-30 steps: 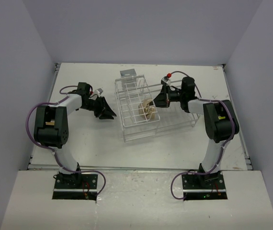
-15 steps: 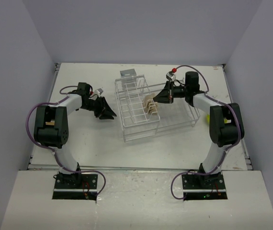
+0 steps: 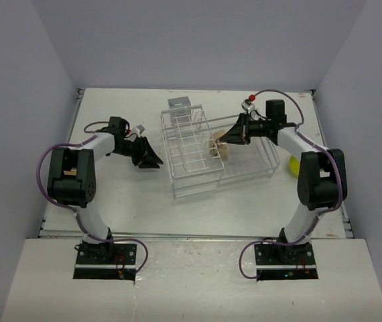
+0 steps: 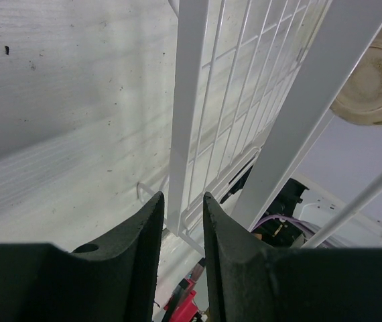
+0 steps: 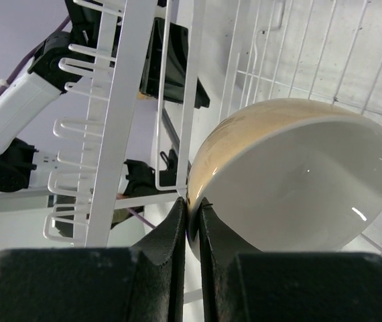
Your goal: Unload the bowls from the dish rack
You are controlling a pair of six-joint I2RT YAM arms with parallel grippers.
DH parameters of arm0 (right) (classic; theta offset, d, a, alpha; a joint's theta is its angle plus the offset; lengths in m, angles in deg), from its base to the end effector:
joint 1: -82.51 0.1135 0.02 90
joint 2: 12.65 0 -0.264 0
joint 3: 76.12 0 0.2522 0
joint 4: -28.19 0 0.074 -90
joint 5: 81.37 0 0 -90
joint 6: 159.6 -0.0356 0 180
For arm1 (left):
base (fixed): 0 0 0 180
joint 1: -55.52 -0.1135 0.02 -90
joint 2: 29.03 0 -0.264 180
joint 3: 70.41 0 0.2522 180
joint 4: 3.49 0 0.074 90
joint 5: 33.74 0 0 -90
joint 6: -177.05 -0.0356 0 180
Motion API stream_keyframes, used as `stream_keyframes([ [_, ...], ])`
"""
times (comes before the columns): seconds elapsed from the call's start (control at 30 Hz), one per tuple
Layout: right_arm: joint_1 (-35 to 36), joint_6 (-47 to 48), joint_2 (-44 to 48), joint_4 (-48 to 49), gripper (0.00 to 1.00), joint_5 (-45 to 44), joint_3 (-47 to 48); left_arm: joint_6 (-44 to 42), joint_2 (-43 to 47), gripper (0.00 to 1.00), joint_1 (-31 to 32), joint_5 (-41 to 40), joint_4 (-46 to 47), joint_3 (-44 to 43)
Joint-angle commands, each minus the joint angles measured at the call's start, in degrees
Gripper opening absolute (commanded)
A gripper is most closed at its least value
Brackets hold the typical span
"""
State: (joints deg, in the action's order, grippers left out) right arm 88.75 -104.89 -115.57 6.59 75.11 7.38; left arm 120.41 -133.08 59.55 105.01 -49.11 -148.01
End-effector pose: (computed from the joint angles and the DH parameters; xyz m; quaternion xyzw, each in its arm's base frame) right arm 0.3776 0.0741 0.2291 -0.0291 0.7938 0.5894 0.1473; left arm 0.3372 -0.0506 0.1645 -0.1656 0.8867 -0.4317 0.0038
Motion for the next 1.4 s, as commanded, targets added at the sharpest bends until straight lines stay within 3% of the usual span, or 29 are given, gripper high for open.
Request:
stream_keyframes([
  [0.0,-1.0,3.8,5.5,-3.4,0.0,-1.0,4.4,-1.0,1.5,0.31,-0.3,2.4,1.6,0.6],
  [0.5,-2.0,10.0,10.8,-17.5,0.0,-11.1,13.7,-1.6,1.5,0.31,-0.3,2.2,1.8,1.5],
  [0.7,-2.1,13.2,15.1,-23.5,0.0,-27.6,18.1,-1.8,1.3,0.31,-0.3,2.2,1.9,1.7],
  [1.0,-2.4,14.2,23.6,-25.0,0.0,-55.8,19.1,-2.2,1.3,0.31,-0.3,2.3,2.4,2.7],
  [1.17,-2.8,16.0,22.8,-29.2,0.0,-70.7,21.7,-2.3,1.3,0.31,-0.3,2.5,2.5,3.0],
  [1.37,-4.9,19.0,18.7,-29.8,0.0,-76.1,21.9,-2.3,1.6,0.31,-0.1,2.6,2.7,3.5],
])
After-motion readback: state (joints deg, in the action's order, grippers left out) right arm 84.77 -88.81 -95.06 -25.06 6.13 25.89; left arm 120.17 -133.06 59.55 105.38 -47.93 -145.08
